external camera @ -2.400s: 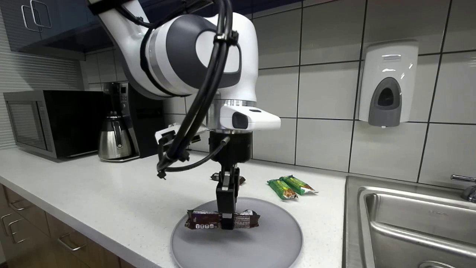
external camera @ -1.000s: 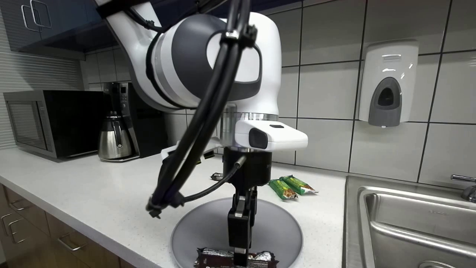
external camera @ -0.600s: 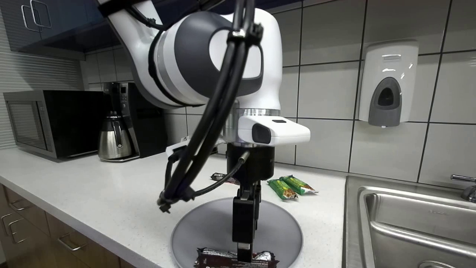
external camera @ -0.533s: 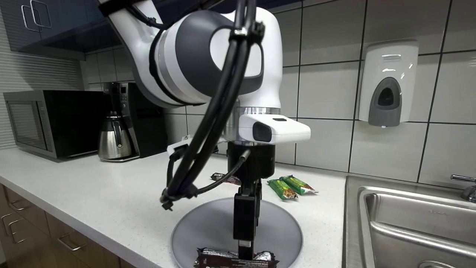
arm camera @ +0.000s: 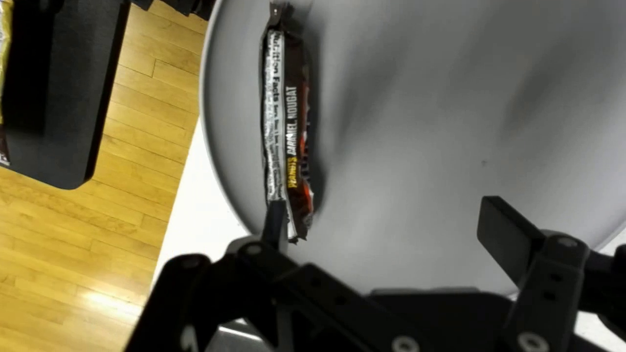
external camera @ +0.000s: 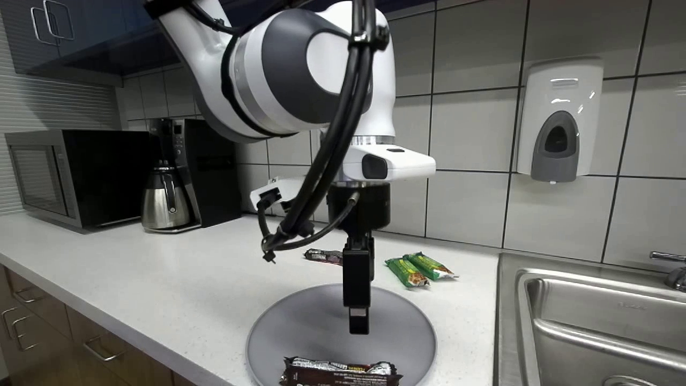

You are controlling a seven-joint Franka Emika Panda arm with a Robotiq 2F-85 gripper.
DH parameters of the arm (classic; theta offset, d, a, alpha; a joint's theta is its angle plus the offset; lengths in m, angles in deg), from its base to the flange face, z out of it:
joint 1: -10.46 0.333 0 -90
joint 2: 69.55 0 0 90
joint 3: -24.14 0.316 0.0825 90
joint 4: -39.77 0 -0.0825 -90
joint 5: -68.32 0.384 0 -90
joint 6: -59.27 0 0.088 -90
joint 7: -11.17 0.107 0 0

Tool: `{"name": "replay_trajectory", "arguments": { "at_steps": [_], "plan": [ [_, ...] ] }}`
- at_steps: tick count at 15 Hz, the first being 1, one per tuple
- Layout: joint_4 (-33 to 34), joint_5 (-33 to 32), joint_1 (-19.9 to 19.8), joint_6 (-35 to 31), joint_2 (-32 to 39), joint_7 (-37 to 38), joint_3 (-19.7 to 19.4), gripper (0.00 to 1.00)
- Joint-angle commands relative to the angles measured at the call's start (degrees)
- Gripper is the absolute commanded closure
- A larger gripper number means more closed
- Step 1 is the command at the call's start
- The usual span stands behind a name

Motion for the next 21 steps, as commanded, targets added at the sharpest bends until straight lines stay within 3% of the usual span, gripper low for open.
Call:
{"name": "replay_trajectory", "arguments": {
  "at_steps": [1,16,21],
  "plan": [
    [1.80,1.18,1.41,0.70,0.20,0.07,1.94,0.00],
    [10.29,2.90,10.46,-0.37,7.06,11.11,8.79,0.00],
    [15.10,2.16,14.09,-0.76,10.75,19.16,9.52,0.00]
  ]
}}
